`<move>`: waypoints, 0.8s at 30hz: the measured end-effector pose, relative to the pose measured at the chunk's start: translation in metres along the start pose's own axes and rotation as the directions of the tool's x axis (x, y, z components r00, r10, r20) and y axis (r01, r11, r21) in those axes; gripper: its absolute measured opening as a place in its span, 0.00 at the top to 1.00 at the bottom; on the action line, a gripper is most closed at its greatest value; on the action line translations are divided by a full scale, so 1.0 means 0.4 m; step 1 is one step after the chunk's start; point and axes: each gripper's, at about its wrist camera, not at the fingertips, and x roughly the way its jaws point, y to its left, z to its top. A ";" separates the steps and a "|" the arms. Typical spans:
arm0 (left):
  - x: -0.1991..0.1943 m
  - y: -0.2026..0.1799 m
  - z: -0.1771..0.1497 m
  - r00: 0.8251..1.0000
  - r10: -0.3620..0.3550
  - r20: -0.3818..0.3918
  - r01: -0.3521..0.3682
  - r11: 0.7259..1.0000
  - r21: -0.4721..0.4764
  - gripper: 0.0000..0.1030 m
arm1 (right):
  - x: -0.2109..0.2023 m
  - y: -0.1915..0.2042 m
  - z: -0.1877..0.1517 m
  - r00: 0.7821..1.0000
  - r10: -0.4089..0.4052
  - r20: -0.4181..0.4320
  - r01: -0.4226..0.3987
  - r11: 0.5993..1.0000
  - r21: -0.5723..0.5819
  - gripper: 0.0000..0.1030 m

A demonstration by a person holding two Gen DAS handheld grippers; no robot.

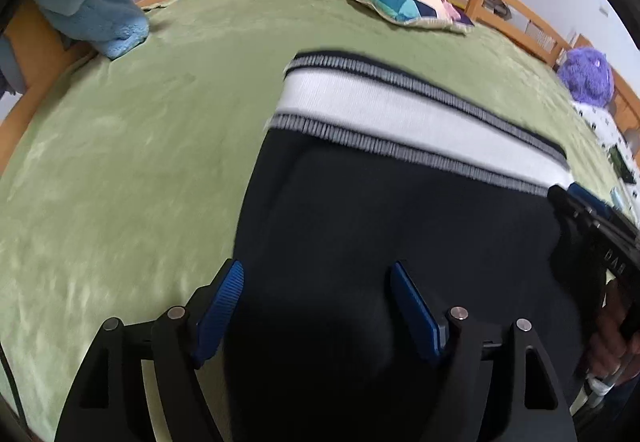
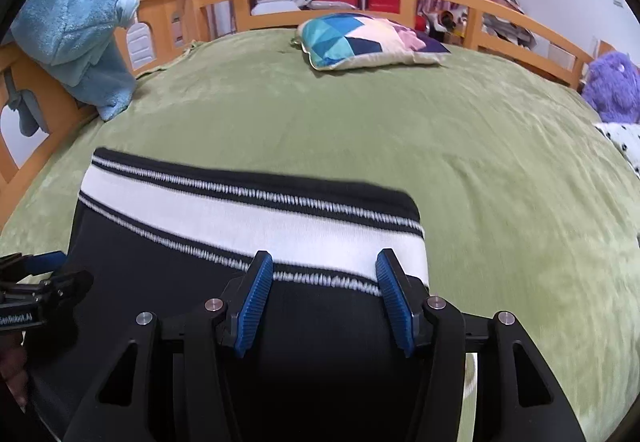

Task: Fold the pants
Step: 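Smooth the folded pants flat and open both tools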

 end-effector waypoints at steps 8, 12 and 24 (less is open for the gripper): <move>-0.044 0.063 -0.100 0.992 -0.119 -0.050 0.112 0.984 -0.135 0.23 | -0.099 -0.009 -0.111 1.000 -0.013 -0.026 0.013 1.000 0.017 0.41; -0.093 0.021 -0.162 0.998 -0.068 -0.017 0.067 0.995 -0.069 0.23 | -0.157 0.001 -0.152 0.998 -0.002 -0.059 0.003 1.000 0.024 0.37; -0.221 -0.045 -0.254 0.999 0.040 -0.010 -0.040 0.999 0.019 0.25 | -0.328 0.074 -0.311 0.990 0.030 -0.138 -0.025 0.999 0.035 0.44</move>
